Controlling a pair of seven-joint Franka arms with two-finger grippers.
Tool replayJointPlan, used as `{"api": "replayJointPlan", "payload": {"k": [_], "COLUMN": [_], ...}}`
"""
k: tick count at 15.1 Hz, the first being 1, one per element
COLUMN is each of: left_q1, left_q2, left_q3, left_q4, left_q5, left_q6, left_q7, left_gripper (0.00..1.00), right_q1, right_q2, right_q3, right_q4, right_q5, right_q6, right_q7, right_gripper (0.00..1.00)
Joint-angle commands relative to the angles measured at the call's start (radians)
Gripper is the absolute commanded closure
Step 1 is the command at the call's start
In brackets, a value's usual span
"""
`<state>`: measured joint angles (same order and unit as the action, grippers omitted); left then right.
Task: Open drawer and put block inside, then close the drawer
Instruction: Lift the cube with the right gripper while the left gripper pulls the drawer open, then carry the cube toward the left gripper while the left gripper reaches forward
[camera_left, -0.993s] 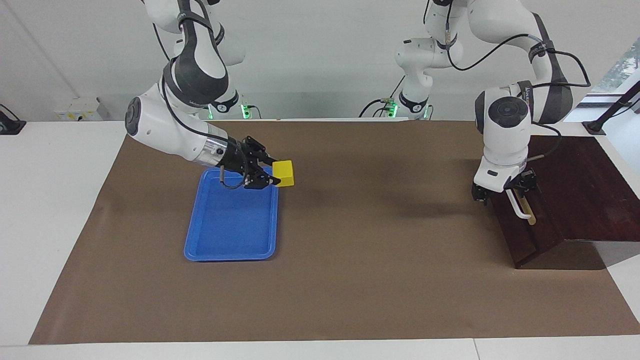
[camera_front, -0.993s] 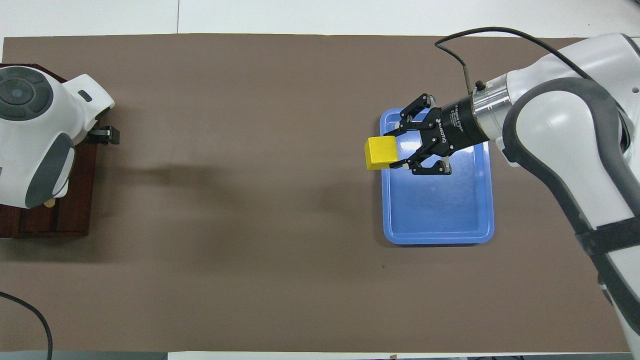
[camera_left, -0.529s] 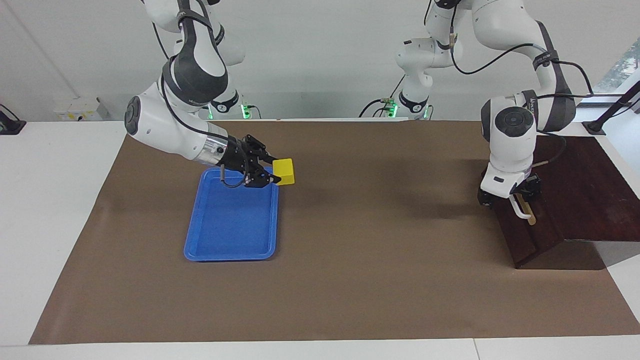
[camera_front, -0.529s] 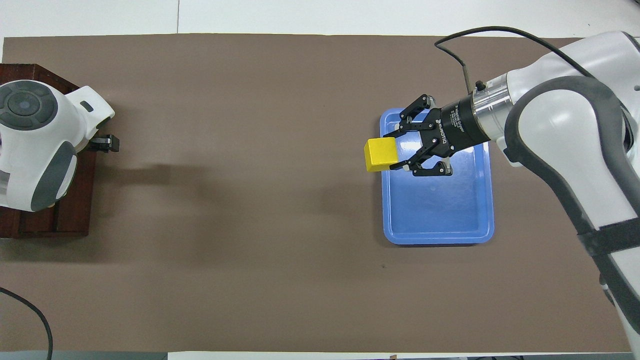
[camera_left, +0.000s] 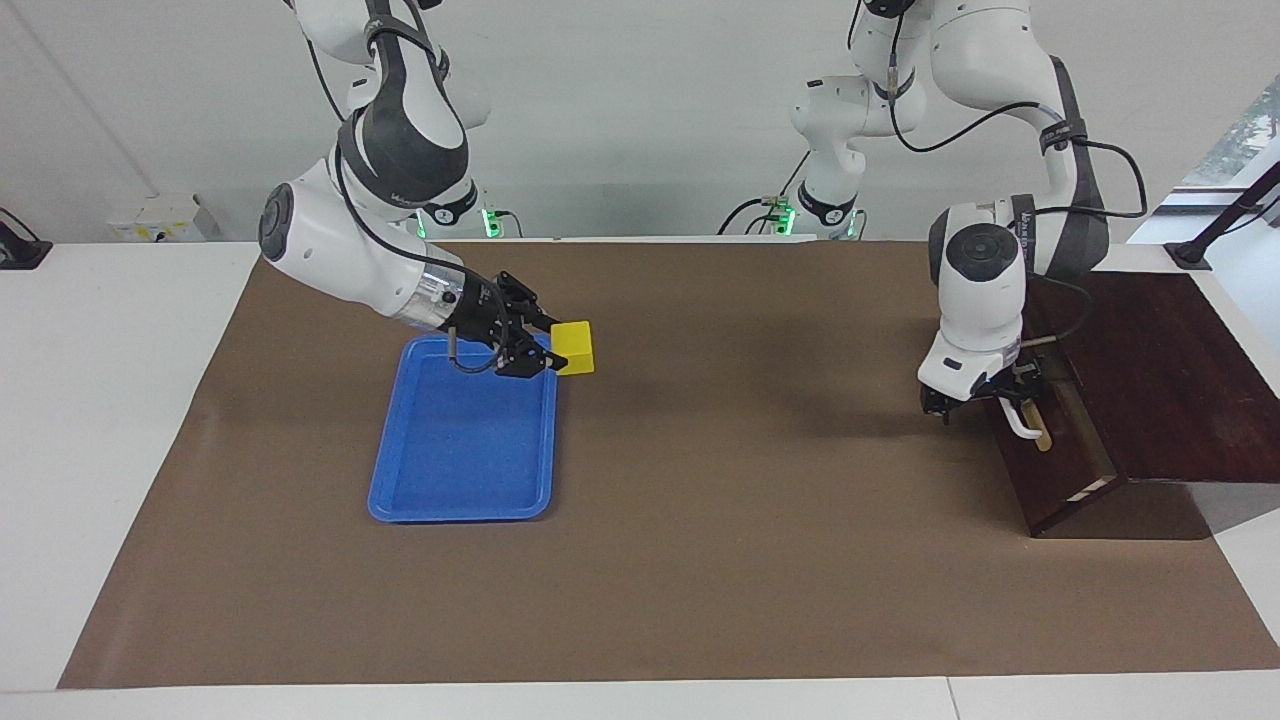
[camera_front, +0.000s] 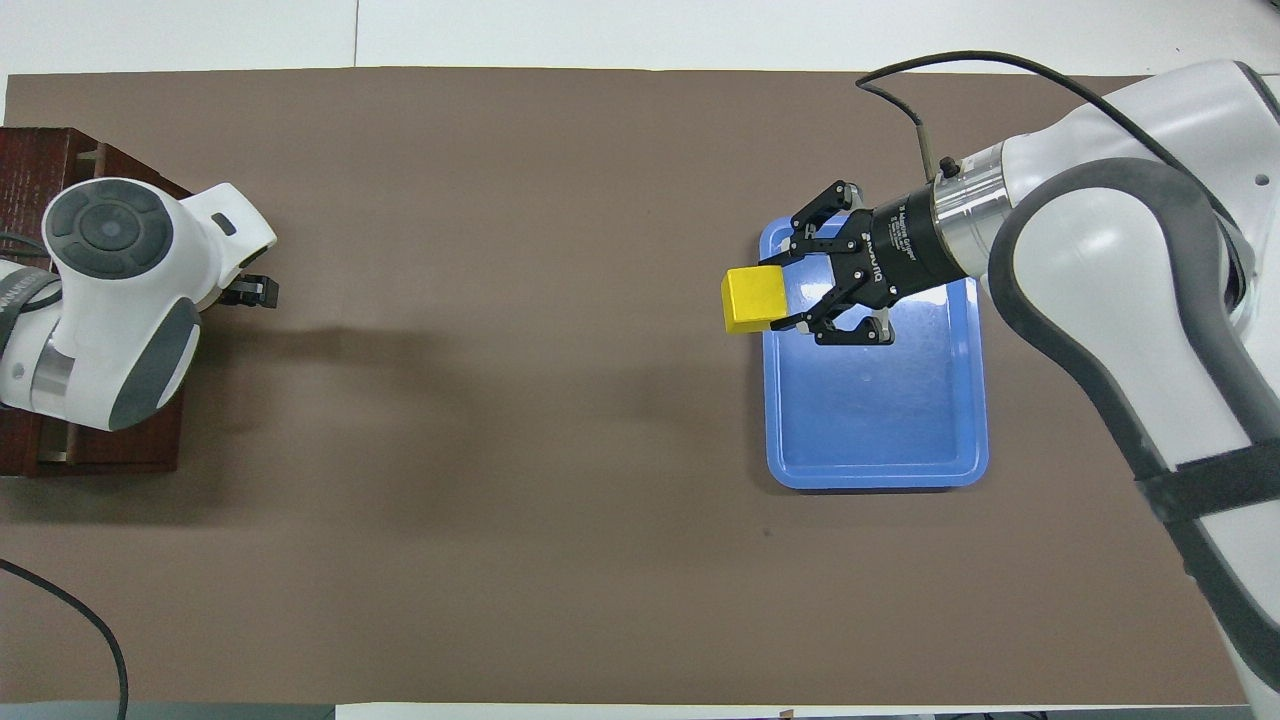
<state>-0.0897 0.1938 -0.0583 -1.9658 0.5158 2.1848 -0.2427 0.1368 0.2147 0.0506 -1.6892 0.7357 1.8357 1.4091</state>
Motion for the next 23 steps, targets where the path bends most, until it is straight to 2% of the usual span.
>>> {"api": "replayJointPlan", "payload": {"k": [1, 7, 11, 13, 15, 17, 19, 23], "left_q1": [-0.082, -0.157, -0.165, -0.157, -0.156, -0.169, -0.199, -0.300], "left_q2": [-0.019, -0.020, -0.019, -0.014, -0.004, 0.033, 0.036, 0.033], "left_q3": [0.005, 0.005, 0.005, 0.005, 0.008, 0.008, 0.008, 0.006], "left_q4": [-0.027, -0.021, -0.001, 0.066, 0.203, 0.351, 0.438, 0.479], "left_q5": [-0.022, -0.049, -0.049, -0.071, -0.188, -0.279, -0.370, -0.471], "left_q6": [0.016, -0.013, -0.042, -0.117, -0.242, -0.385, -0.471, -0.507], "left_q7": [-0.003, -0.007, 0.002, 0.069, 0.129, 0.109, -0.035, -0.662], "left_gripper": [0.00, 0.00, 0.00, 0.00, 0.00, 0.00, 0.00, 0.00], "right_q1": [0.000, -0.002, -0.002, 0.000, 0.000, 0.000, 0.026, 0.134], "right_q2": [-0.001, -0.001, -0.001, -0.001, -0.001, -0.001, -0.001, -0.001], "right_q3": [0.002, 0.002, 0.002, 0.002, 0.002, 0.002, 0.002, 0.003], "right_q4": [0.006, 0.006, 0.006, 0.006, 0.006, 0.006, 0.006, -0.013], "right_q5": [-0.027, -0.025, -0.025, -0.025, -0.024, -0.021, -0.010, -0.010], "right_q6": [0.014, 0.016, 0.017, 0.019, 0.017, 0.019, 0.033, 0.181], "right_q7": [-0.021, -0.025, -0.024, -0.022, -0.022, -0.019, -0.006, 0.103], "right_gripper": [1.00, 1.00, 1.00, 1.00, 1.00, 1.00, 1.00, 1.00]}}
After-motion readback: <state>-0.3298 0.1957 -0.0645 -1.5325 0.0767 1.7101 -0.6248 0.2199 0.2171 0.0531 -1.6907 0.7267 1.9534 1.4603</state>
